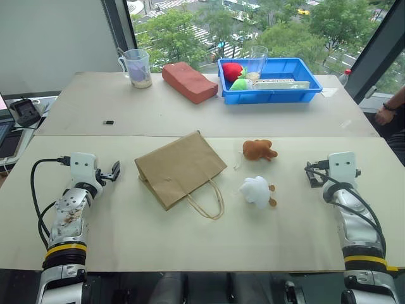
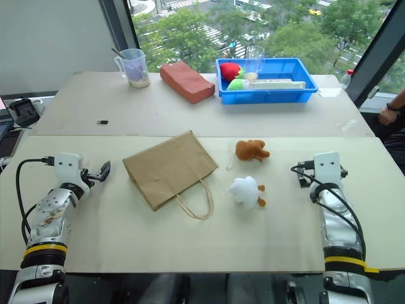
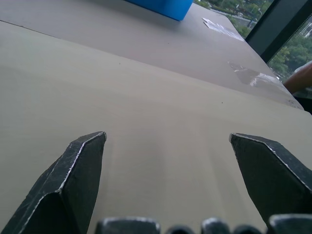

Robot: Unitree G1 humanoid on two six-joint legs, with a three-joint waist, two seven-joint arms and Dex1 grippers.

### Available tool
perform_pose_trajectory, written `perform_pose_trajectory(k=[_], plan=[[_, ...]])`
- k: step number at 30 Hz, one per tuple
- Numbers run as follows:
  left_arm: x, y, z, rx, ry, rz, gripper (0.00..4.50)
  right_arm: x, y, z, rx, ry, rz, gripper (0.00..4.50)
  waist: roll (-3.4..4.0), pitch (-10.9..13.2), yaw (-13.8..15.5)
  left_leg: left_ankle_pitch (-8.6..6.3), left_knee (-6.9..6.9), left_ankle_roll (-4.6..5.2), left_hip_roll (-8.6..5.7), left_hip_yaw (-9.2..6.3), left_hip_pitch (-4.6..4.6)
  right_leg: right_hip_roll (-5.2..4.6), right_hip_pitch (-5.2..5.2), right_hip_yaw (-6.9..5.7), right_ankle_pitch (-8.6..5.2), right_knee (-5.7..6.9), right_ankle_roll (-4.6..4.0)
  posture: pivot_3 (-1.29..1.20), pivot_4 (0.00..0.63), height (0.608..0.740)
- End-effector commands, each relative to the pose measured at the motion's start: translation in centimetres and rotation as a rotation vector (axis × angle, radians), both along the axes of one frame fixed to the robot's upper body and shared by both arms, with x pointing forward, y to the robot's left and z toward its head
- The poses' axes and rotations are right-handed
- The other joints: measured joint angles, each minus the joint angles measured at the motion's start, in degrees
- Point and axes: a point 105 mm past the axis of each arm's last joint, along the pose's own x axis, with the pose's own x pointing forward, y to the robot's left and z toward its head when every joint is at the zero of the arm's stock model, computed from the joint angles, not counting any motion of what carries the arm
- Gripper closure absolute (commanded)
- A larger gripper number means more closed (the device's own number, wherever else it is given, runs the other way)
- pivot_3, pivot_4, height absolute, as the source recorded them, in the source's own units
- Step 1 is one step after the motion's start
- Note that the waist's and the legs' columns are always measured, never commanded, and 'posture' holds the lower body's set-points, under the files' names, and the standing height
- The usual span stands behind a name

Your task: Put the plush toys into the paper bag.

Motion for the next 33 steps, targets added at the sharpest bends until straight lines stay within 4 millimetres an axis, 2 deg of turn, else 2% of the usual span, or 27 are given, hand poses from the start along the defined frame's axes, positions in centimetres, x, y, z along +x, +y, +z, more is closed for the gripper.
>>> perform_pose_trajectory(k=[1,6,8,15,19,21,22,24,30,33], plan=[[0.0,0.3,1.7,0.009,-0.052,0.006,0.04,0.1,-0.6,2.0,-0.037,-0.059,-0.003,0.0,0.0,0.0,-0.01,0.0,0.0,0.0,0.0,0.0,0.0,0.0,0.0,0.0,0.0,0.0,0.0,0.0,0.15,0.74],[0.1,0.0,2.7,0.013,-0.068,-0.041,0.04,0.2,-0.6,2.4,-0.047,-0.061,0.014,0.0,0.0,0.0,-0.01,0.0,0.0,0.0,0.0,0.0,0.0,0.0,0.0,0.0,0.0,0.0,0.0,0.0,0.15,0.74],[0.2,-0.8,4.1,0.027,-0.089,-0.13,0.04,0.3,-0.4,3.1,-0.062,-0.061,0.049,0.0,0.0,0.0,-0.04,0.0,0.0,0.0,0.0,0.0,0.0,0.01,0.0,0.0,0.0,0.0,0.0,0.0,0.15,0.74],[-0.7,-7.3,11.8,0.087,-0.109,-0.656,0.04,0.1,2.6,6.8,-0.082,-0.024,0.366,0.0,0.02,0.03,0.1,0.0,0.05,0.0,0.01,-0.03,-0.09,0.03,0.01,-0.06,0.0,-0.04,0.0,0.0,0.15,0.74],[-2.2,-12.3,13.6,0.16,-0.047,-0.969,0.04,-1.2,6.3,9.1,-0.004,-0.004,0.605,0.0,0.05,0.03,-0.13,-0.05,0.05,0.09,0.05,-0.01,0.04,0.1,0.22,-0.05,-0.01,-0.15,0.01,0.0,0.15,0.74],[-3.0,-14.3,13.4,0.221,-0.012,-1.099,0.04,-1.9,8.3,10.4,0.022,-0.007,0.706,0.0,0.05,0.03,-0.12,-0.06,0.05,0.11,0.17,-0.02,0.17,0.21,0.38,-0.07,-0.01,-0.16,0.01,0.0,0.15,0.74],[-3.6,-16.0,12.7,0.28,0.005,-1.21,0.04,-3.0,10.4,11.4,0.051,0.003,0.813,0.0,0.07,0.04,-0.19,-0.08,0.04,0.13,0.22,-0.02,0.22,0.24,0.47,-0.11,-0.01,-0.2,0.01,0.0,0.15,0.74],[-4.4,-17.8,11.8,0.348,0.027,-1.345,0.04,-4.7,13.0,12.2,0.073,0.043,0.949,0.0,0.12,0.08,-0.13,-0.08,0.04,0.14,0.25,-0.01,0.17,0.28,0.46,-0.12,-0.01,-0.19,0.01,0.0,0.15,0.74],[-5.8,-20.7,7.5,0.539,0.082,-1.604,0.04,-9.2,16.7,10.4,0.053,0.22,1.168,0.0,0.11,0.08,0.39,-0.12,0.1,0.2,0.26,-0.09,0.1,0.25,0.58,-0.27,-0.02,-0.4,0.01,0.0,0.15,0.74],[-6.2,-21.8,5.6,0.589,0.095,-1.698,0.04,-10.3,17.6,9.8,0.063,0.247,1.199,0.0,0.11,0.09,0.69,-0.13,0.17,0.24,0.23,-0.06,0.05,0.23,0.62,-0.26,-0.02,-0.73,0.01,0.0,0.15,0.74]])
